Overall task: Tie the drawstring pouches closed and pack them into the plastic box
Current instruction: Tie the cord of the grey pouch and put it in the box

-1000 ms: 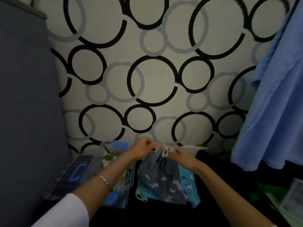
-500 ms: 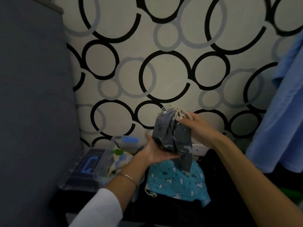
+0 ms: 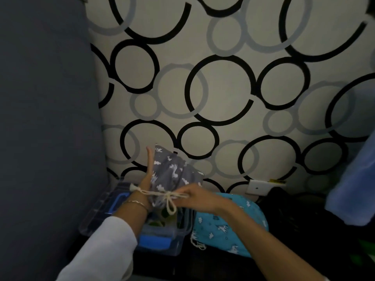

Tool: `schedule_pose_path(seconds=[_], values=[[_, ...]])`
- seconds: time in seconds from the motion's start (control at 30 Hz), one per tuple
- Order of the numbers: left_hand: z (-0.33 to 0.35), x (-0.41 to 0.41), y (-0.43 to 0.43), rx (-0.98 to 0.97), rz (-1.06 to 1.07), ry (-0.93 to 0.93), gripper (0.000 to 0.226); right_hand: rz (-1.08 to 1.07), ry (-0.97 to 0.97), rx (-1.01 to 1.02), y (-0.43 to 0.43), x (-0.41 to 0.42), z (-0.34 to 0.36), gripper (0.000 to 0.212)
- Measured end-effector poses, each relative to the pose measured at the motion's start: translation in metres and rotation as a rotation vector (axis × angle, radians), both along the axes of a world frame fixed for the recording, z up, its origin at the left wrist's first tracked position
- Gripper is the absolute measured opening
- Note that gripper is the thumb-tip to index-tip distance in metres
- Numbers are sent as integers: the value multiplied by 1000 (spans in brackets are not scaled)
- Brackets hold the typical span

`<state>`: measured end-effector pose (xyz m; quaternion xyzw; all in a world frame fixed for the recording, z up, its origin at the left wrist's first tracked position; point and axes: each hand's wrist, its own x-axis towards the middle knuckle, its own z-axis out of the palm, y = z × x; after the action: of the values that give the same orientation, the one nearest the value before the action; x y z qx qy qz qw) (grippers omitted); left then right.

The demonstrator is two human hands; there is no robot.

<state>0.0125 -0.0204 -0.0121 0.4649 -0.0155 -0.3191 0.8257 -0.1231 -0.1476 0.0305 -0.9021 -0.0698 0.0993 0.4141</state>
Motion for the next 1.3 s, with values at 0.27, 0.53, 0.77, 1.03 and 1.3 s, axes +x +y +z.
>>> schedule_pose_path(seconds=[0.27,0.53,0.77,1.03,1.3], values=[[-36,41,0,98,285,-1,33,-10,227,9,28,44,-73,31],[-49,69,-20,433,104,-80,36,65,278,-251,46,76,-100,27],[-61,72,-29,816,45,-297,35,27,302,-134,47,79,-99,26],[-54,24,-27,1381,-348,-1429,38,-407,-11,-593,-24,151,-78,16],[-88,8,-2,1741,-967,-1374,74,-51,311,-1120,-8,183,-127,57]])
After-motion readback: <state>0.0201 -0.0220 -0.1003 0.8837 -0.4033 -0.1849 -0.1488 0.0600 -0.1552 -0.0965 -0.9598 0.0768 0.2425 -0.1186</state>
